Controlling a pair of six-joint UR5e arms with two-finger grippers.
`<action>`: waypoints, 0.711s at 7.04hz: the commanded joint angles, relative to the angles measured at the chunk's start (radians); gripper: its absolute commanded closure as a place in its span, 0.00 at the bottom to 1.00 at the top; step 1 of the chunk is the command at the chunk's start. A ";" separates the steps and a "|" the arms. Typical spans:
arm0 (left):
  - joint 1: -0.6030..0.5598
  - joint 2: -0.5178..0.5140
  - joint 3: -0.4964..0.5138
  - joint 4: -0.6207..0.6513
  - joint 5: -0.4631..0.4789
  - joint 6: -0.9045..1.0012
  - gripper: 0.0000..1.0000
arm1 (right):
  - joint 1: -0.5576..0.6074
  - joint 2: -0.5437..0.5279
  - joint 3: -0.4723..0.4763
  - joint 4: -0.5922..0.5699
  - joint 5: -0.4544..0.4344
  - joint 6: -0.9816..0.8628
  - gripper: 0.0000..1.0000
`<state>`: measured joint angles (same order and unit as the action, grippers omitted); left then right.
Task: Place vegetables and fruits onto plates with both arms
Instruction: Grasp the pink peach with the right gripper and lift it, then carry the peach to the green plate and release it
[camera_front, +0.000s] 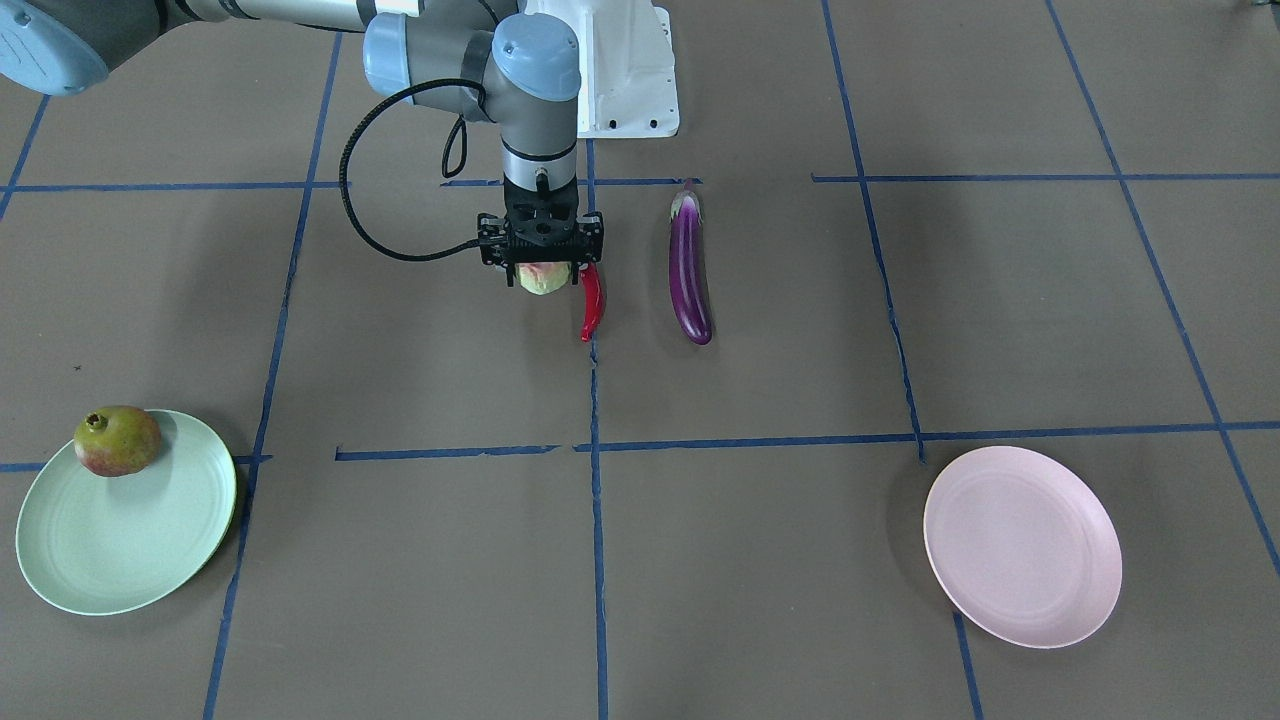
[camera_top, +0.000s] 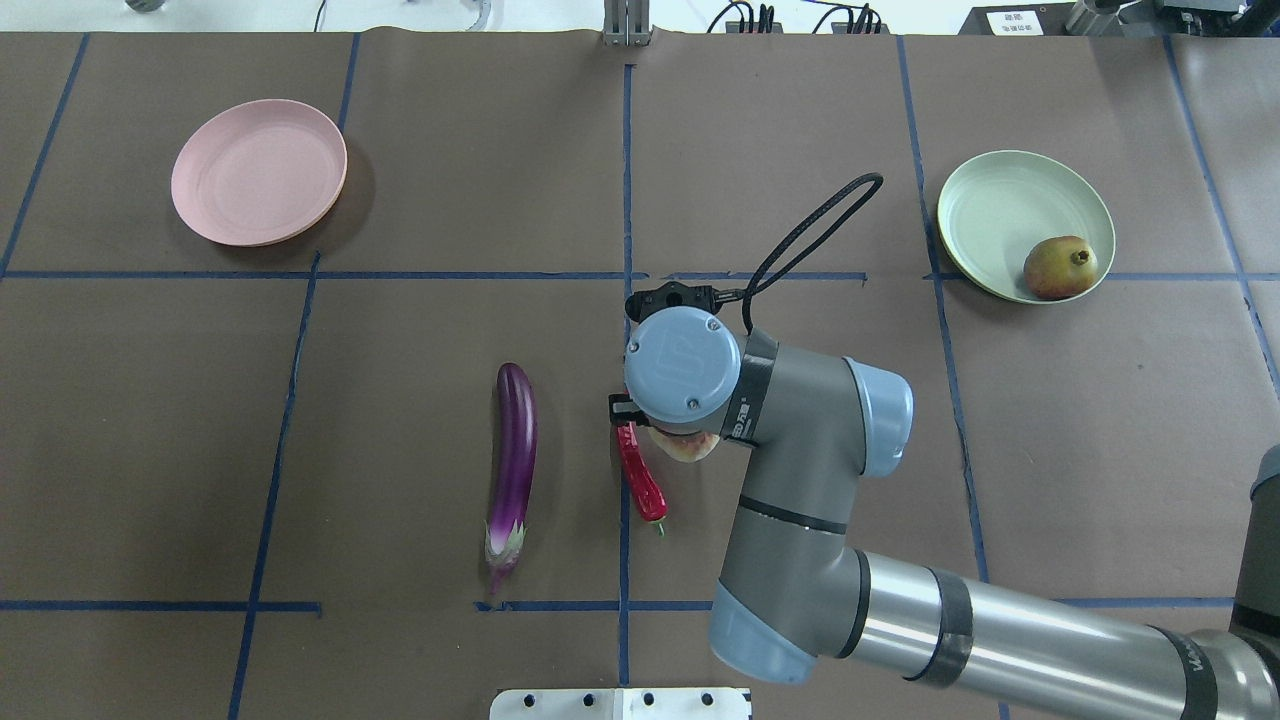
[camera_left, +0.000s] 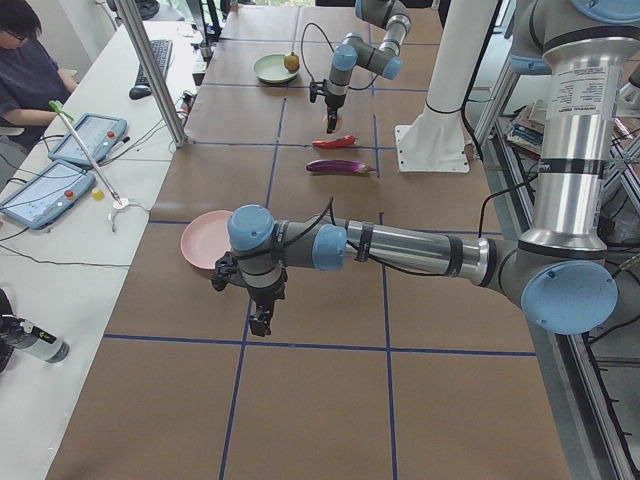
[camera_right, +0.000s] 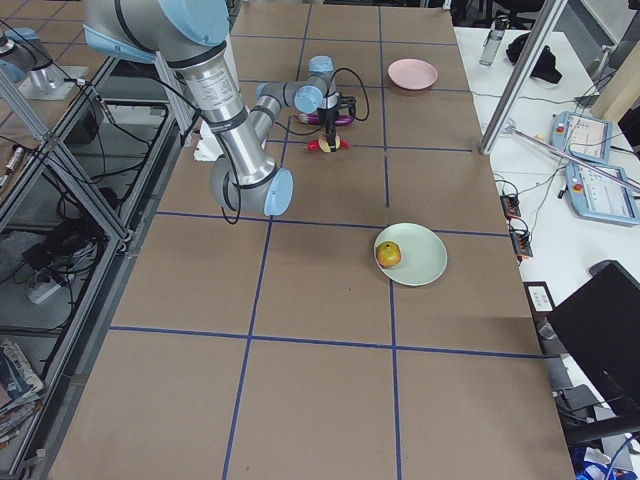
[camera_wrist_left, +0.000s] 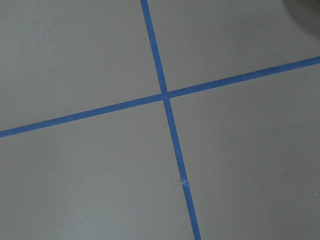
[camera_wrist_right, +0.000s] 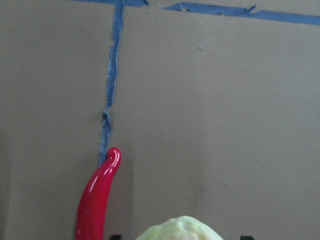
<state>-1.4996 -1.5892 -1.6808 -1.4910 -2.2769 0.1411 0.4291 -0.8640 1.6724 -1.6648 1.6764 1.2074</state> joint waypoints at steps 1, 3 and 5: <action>-0.001 0.000 0.000 0.000 -0.001 0.000 0.00 | 0.194 -0.007 -0.010 0.000 0.101 -0.180 0.86; -0.001 0.000 0.000 0.000 0.001 0.000 0.00 | 0.426 -0.021 -0.132 0.072 0.274 -0.439 0.86; -0.001 0.000 -0.002 0.000 -0.001 0.000 0.00 | 0.598 -0.104 -0.411 0.421 0.400 -0.684 0.86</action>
<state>-1.5002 -1.5892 -1.6817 -1.4910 -2.2776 0.1411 0.9282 -0.9340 1.4276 -1.4271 2.0094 0.6720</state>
